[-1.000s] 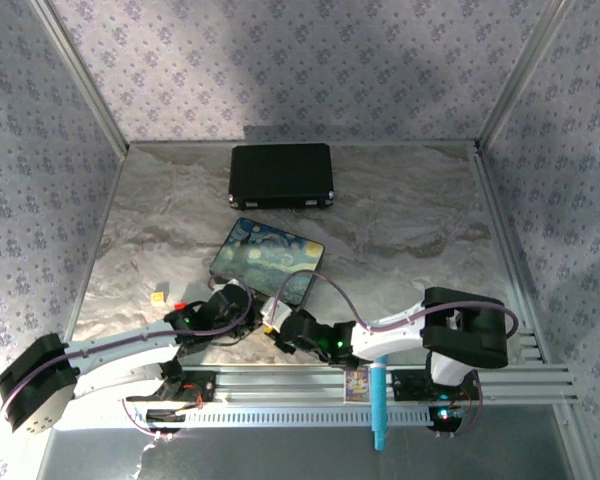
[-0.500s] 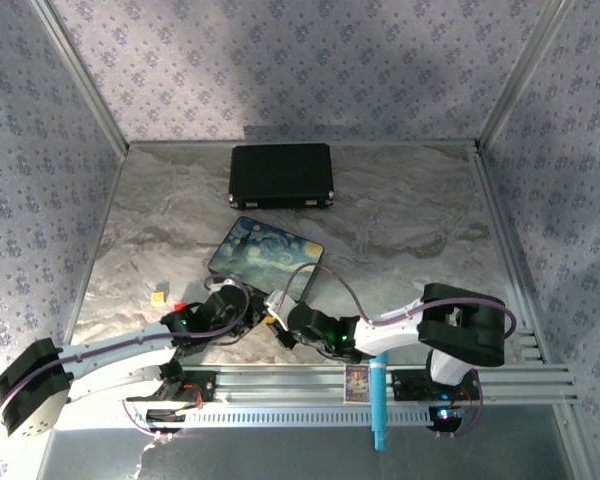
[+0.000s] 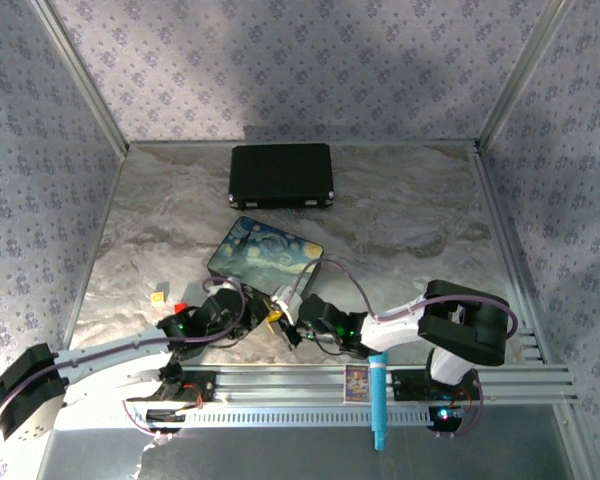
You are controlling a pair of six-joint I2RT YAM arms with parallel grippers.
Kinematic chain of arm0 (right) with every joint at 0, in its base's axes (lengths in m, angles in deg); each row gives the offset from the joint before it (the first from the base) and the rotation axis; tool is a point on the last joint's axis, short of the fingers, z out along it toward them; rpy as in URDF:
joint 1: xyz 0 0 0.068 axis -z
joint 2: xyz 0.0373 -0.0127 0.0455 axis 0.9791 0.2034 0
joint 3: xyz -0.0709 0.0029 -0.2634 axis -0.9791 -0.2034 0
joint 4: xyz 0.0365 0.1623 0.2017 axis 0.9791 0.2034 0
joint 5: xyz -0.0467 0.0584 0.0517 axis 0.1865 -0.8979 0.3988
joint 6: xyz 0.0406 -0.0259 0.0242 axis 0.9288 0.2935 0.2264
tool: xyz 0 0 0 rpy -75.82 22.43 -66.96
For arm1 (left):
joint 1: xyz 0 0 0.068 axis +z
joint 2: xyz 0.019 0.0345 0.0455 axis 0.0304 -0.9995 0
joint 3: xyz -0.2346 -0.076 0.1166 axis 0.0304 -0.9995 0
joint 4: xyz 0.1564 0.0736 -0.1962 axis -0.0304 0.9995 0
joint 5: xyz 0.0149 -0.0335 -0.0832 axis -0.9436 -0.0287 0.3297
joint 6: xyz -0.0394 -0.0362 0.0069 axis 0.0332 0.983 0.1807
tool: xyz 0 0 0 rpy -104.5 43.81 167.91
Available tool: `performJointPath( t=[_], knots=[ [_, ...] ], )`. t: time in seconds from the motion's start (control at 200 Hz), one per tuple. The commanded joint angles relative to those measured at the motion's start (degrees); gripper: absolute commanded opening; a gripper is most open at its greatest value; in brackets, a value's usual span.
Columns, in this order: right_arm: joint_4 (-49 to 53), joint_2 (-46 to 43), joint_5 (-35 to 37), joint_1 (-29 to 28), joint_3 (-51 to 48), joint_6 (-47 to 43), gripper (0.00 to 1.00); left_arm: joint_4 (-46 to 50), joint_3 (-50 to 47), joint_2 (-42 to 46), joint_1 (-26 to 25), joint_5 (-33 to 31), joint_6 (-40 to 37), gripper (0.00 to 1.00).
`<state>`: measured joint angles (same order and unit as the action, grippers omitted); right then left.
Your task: Unlock the padlock with the key
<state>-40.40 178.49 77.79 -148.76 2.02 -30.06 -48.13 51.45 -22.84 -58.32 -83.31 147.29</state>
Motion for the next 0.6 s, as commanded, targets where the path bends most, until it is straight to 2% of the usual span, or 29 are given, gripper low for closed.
performJointPath(
  t=[0.0,0.145,0.265,0.36,0.595],
  knots=[
    [2.7,1.3,-0.1,-0.4,1.0,0.8,0.02,-3.6,0.4,3.0,-0.3,-2.4,-2.0,0.21],
    [1.6,2.5,0.5,-0.9,0.9,1.6,0.01,-5.3,-0.5,3.4,0.9,-2.3,-2.7,0.33],
    [1.5,2.7,0.4,-1.0,1.1,1.8,0.01,-5.6,-1.1,3.3,1.2,-2.6,-2.4,0.35],
    [1.0,2.4,-0.1,-1.0,1.0,2.2,0.01,-6.1,-2.0,3.4,1.3,-3.1,-1.6,0.33],
    [0.5,1.6,-0.6,-1.0,0.9,3.6,0.01,-4.5,-1.7,3.4,1.4,-3.0,-1.5,0.13]
  ],
)
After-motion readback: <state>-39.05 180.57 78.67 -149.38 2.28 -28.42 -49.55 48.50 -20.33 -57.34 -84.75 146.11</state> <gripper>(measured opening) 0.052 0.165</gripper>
